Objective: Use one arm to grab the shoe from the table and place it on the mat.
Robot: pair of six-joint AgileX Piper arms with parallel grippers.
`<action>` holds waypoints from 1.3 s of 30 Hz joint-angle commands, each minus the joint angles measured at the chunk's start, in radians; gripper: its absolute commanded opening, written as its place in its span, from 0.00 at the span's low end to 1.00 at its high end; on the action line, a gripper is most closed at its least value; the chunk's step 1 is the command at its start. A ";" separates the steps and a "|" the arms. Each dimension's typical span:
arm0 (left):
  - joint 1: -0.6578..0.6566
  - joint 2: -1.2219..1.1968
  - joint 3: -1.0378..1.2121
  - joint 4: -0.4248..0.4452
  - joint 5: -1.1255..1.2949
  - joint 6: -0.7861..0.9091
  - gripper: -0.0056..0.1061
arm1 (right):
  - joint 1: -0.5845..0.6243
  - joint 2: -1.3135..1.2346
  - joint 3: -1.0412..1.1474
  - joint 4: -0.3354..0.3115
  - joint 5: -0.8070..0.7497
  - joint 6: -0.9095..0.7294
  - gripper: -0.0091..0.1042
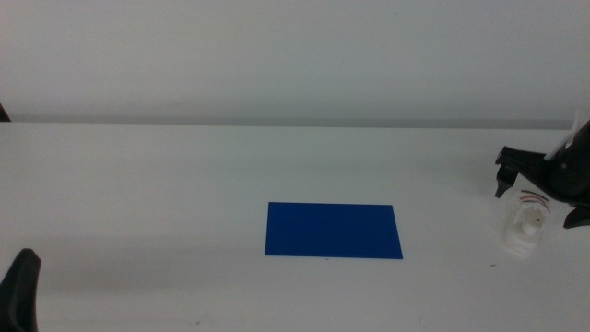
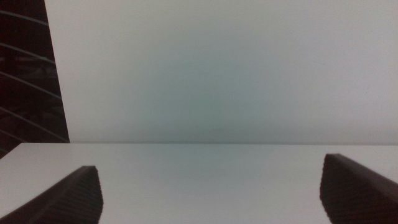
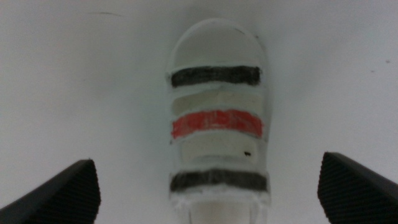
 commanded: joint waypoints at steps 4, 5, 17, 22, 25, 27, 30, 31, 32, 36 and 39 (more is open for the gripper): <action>-0.002 -0.041 0.043 -0.002 -0.011 -0.006 0.89 | 0.001 0.041 -0.007 -0.009 -0.018 -0.006 0.87; -0.002 -0.041 0.043 -0.002 -0.011 -0.006 0.89 | 0.001 0.044 -0.007 -0.009 -0.018 -0.006 0.85; -0.002 -0.041 0.043 -0.002 -0.011 -0.006 0.89 | 0.079 0.015 -0.054 -0.062 0.066 0.002 0.11; -0.002 -0.041 0.043 -0.002 -0.011 -0.006 0.89 | 0.286 0.030 -0.248 -0.062 0.217 0.090 0.11; -0.002 -0.041 0.043 -0.002 -0.011 -0.006 0.89 | 0.415 0.106 -0.383 -0.051 0.266 0.151 0.11; -0.002 -0.041 0.043 -0.002 -0.011 -0.006 0.89 | 0.485 0.163 -0.470 -0.044 0.309 0.164 0.11; -0.002 -0.041 0.043 -0.002 -0.011 -0.006 0.89 | 0.567 0.239 -0.588 -0.043 0.382 0.169 0.11; -0.002 -0.041 0.043 -0.002 -0.011 -0.006 0.89 | 0.583 0.259 -0.613 -0.044 0.404 0.169 0.11; -0.002 -0.041 0.043 -0.002 -0.011 -0.006 0.89 | 0.594 0.275 -0.627 -0.044 0.419 0.163 0.11; -0.002 -0.041 0.043 -0.002 -0.011 -0.006 0.89 | 0.621 0.299 -0.628 0.000 0.428 -0.017 0.11; -0.002 -0.041 0.043 -0.002 -0.011 -0.006 0.89 | 0.636 0.310 -0.628 0.033 0.435 -0.227 0.11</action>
